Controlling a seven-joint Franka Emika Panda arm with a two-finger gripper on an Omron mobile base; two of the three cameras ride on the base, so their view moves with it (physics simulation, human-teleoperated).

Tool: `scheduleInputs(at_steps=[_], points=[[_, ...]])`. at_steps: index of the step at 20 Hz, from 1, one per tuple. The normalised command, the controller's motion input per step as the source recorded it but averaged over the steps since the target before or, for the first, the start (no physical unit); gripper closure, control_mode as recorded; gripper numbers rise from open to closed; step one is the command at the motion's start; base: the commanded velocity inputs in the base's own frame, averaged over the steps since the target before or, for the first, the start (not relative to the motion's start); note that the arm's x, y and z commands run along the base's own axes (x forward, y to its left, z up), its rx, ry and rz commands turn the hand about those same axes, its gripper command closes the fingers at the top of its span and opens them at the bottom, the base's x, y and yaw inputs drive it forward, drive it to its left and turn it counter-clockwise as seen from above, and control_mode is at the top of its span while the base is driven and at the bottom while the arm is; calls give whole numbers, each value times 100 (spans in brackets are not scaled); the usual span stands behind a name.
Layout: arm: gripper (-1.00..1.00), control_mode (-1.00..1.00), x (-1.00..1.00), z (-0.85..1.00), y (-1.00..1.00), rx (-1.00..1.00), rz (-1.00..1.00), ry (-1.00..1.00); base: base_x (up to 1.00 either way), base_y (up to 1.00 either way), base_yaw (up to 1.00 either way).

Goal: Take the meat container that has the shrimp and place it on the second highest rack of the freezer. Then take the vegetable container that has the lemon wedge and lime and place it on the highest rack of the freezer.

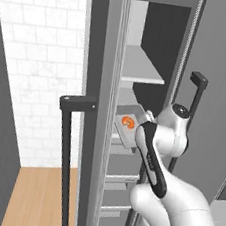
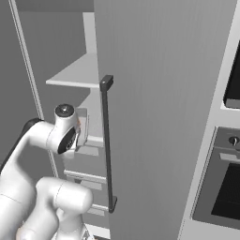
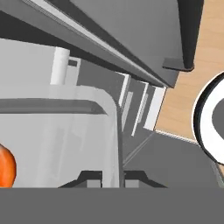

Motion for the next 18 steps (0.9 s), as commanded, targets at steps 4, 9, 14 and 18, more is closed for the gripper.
scheduleInputs(at_steps=[4,9,14,18], points=[[100,-100,77,-14,0,9,-2,0,0,0,0],[100,-100,92,-8,9,-4,-11,0,0,0,0],[100,-100,86,0,12,-3,-14,0,0,0,0],[100,-100,51,0,15,0,-9,0,0,0,0]])
